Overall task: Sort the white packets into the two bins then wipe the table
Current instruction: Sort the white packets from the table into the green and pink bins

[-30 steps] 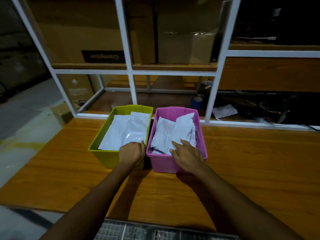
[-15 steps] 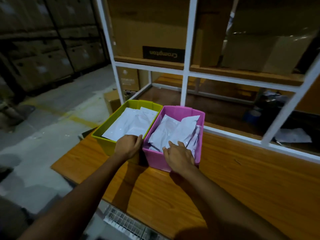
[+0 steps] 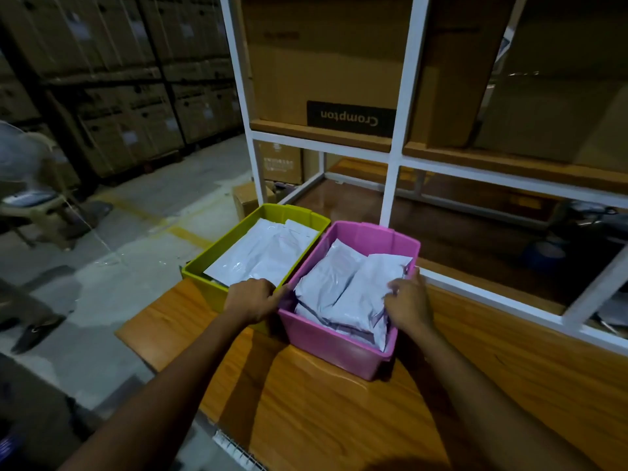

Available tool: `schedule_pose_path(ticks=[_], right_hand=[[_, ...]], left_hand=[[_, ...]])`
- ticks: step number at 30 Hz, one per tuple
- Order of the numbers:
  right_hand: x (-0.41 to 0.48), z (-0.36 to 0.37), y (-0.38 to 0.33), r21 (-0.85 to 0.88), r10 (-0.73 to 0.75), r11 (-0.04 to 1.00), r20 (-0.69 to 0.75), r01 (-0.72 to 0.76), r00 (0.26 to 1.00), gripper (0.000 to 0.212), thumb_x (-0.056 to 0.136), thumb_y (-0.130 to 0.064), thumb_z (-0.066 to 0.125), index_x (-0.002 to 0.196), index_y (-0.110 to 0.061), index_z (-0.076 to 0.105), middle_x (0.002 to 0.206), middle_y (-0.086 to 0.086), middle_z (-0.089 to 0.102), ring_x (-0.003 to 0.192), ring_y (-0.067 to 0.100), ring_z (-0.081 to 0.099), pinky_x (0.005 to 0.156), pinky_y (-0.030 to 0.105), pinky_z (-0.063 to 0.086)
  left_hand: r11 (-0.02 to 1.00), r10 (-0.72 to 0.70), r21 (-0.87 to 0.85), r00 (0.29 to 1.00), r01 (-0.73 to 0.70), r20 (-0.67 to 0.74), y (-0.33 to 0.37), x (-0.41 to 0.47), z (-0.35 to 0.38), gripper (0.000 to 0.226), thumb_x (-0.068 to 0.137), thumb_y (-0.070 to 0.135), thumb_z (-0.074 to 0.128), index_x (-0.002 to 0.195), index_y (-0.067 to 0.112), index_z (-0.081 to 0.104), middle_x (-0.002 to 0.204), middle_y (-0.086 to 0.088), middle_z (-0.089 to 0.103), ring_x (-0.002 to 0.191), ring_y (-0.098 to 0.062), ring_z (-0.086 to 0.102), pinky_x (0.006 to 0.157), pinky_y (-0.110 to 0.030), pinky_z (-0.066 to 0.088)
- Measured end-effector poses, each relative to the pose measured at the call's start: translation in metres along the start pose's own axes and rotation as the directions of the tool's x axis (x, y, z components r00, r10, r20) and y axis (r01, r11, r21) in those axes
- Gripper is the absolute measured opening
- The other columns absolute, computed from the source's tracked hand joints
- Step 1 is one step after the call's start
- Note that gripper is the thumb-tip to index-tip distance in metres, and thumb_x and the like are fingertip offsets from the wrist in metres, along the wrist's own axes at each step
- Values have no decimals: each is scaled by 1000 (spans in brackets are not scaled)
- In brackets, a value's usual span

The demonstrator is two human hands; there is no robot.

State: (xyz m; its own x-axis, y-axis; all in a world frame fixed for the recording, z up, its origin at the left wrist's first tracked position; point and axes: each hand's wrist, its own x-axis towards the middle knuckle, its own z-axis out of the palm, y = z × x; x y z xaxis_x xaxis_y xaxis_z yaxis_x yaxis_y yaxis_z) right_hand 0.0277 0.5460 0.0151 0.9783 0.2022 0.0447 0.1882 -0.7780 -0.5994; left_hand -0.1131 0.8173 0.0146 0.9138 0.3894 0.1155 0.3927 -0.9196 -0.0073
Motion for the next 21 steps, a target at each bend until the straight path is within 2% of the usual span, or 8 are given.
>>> schedule_pose_path(ticks=[2, 4, 5, 7, 9, 11, 13, 21], right_hand=[[-4, 13, -3, 108, 18, 994, -12, -16, 1000, 22, 91, -16, 59, 112, -16, 66, 146, 4, 38, 112, 23, 56, 67, 16, 45], [-4, 23, -13, 129, 31, 991, -16, -29, 999, 25, 93, -15, 57, 117, -15, 64, 148, 5, 34, 109, 22, 56, 58, 10, 37], [-3, 28, -19, 128, 31, 991, -23, -28, 999, 27, 93, -16, 56, 119, -16, 63, 150, 5, 31, 111, 23, 56, 60, 12, 41], [-1, 40, -30, 114, 2, 994, -50, 3, 999, 30, 93, -20, 56, 123, -19, 59, 155, 3, 20, 120, 27, 51, 78, 26, 54], [3, 52, -41, 105, -31, 994, -66, 37, 997, 33, 91, -20, 57, 124, -22, 57, 160, 0, 9, 137, 31, 35, 95, 42, 53], [5, 62, -53, 27, -76, 997, -62, 78, 995, 33, 91, -18, 57, 124, -22, 60, 163, 3, 3, 148, 28, 10, 106, 45, 44], [8, 68, -67, -36, -99, 995, -57, 97, 993, 31, 92, -18, 56, 122, -22, 63, 163, 4, 4, 149, 27, 0, 108, 44, 41], [27, 88, -107, -147, -98, 984, 0, 97, 995, 30, 95, -22, 52, 124, -25, 61, 163, 6, 6, 149, 28, -3, 107, 39, 40]], left_hand=[[1000, 23, -18, 999, -23, 36, -5, 7, -1, 73, 87, 77, 18, 62, 18, 53, 61, 2, 55, 64, -18, 56, 52, -26, 29], [998, 48, -36, 997, -47, 56, -16, 14, -2, 75, 82, 79, 15, 64, 19, 54, 63, 3, 55, 65, -18, 56, 52, -26, 29], [998, 51, -48, 997, -49, 62, -24, 17, -2, 75, 79, 80, 12, 63, 19, 52, 63, 3, 55, 65, -17, 55, 53, -26, 29], [997, 45, -64, 996, -40, 75, -39, 25, -2, 73, 77, 79, 12, 61, 18, 49, 63, 3, 55, 64, -16, 54, 52, -27, 29], [997, 48, -71, 996, -42, 80, -54, 32, -2, 72, 79, 79, 15, 60, 18, 47, 62, 3, 54, 62, -15, 52, 51, -27, 27], [996, 50, -74, 995, -43, 89, -67, 41, -1, 69, 85, 78, 21, 59, 18, 46, 61, 3, 54, 61, -14, 52, 51, -26, 28], [996, 42, -81, 994, -35, 97, -81, 53, -1, 69, 87, 76, 23, 61, 18, 50, 64, 4, 57, 64, -15, 54, 52, -26, 30], [993, 89, -82, 993, -83, 72, -117, 84, -2, 65, 88, 72, 24, 64, 21, 55, 63, 6, 53, 65, -15, 53, 51, -24, 27]])
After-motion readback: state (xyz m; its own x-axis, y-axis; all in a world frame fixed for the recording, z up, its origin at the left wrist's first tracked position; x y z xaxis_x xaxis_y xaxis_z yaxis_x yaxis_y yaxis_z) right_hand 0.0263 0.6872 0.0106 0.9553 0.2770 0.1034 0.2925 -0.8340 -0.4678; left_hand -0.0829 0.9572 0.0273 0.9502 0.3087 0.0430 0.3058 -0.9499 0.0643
